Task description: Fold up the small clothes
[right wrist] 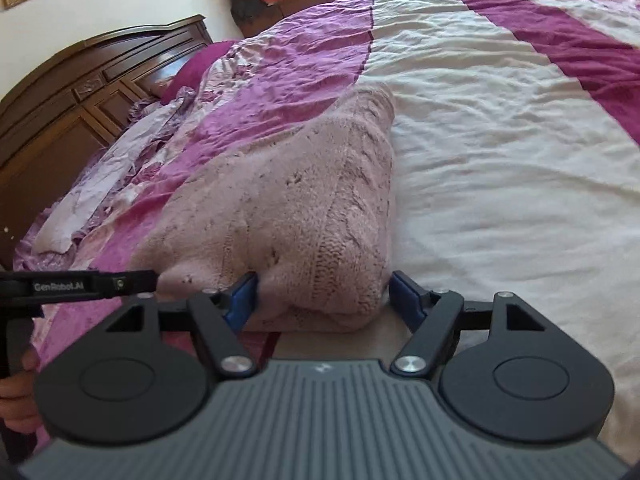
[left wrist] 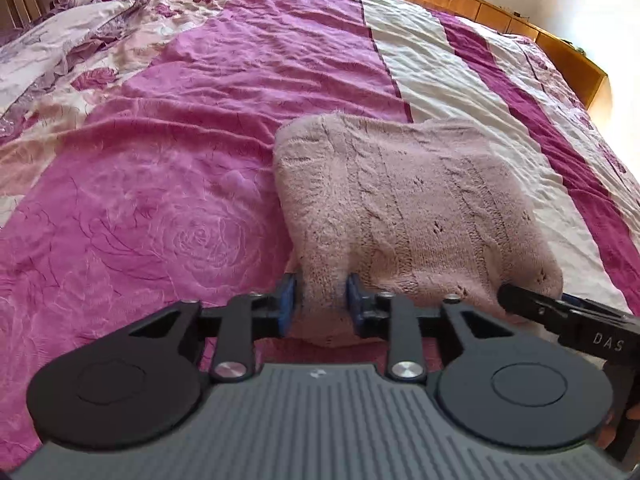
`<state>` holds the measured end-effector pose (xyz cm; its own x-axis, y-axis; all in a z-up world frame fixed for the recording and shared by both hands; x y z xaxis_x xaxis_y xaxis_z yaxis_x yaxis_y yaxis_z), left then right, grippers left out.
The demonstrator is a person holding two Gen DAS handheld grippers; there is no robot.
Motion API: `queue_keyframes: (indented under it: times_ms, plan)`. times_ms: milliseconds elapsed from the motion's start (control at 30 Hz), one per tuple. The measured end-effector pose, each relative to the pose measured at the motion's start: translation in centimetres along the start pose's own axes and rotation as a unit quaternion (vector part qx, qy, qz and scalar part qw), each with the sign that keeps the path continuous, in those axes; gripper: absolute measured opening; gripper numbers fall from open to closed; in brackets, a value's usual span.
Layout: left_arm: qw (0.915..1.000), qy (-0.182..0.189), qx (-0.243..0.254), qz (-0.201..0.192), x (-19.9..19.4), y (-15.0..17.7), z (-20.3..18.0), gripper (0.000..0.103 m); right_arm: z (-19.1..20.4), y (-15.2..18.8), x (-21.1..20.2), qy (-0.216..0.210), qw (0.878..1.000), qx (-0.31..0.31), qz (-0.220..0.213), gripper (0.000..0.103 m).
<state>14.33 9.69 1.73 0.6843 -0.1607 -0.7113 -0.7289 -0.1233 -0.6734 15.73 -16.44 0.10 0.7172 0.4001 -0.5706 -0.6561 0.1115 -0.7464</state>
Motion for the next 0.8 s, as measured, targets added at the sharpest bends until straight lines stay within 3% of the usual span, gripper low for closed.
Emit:
queue_keyframes:
  times_ms: [33, 233, 433, 667, 800]
  plan:
    - [1.0, -0.002, -0.002, -0.002, -0.4, 0.0, 0.0, 0.053, 0.0, -0.2, -0.3, -0.001, 1.0, -0.003, 0.0, 0.073]
    - [0.9994, 0.014, -0.028, -0.018, -1.6, -1.4, 0.9, 0.083, -0.5, -2.0, -2.7, -0.015, 1.0, -0.007, -0.02, 0.075]
    - [0.9979, 0.015, -0.063, 0.007, 1.4, -2.7, 1.4, 0.084, -2.8, -3.9, -1.1, -0.014, 0.999, 0.043, -0.016, 0.077]
    - [0.9955, 0.019, -0.09, 0.024, 4.7, -3.3, 1.8, 0.09, -4.2, -4.0, 2.2, -0.069, 0.991, 0.115, 0.018, 0.082]
    - [0.9904, 0.05, -0.124, 0.037, 6.1, -3.2, 2.0, 0.09, -4.2, -3.7, 3.7, -0.1, 0.986, 0.128, 0.036, 0.082]
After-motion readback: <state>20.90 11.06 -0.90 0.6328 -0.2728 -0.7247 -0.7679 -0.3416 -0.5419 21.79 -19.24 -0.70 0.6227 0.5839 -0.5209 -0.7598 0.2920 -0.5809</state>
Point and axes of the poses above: each gripper's, at about its wrist camera, not at the fingertips, and x roughly the way its jaws point, z to its left, y to its underside, the point moved 8 cm from there along x, roughly the way its jaws point, and after that the axes turned 3 degrees about -x, right-handed, at the moved point
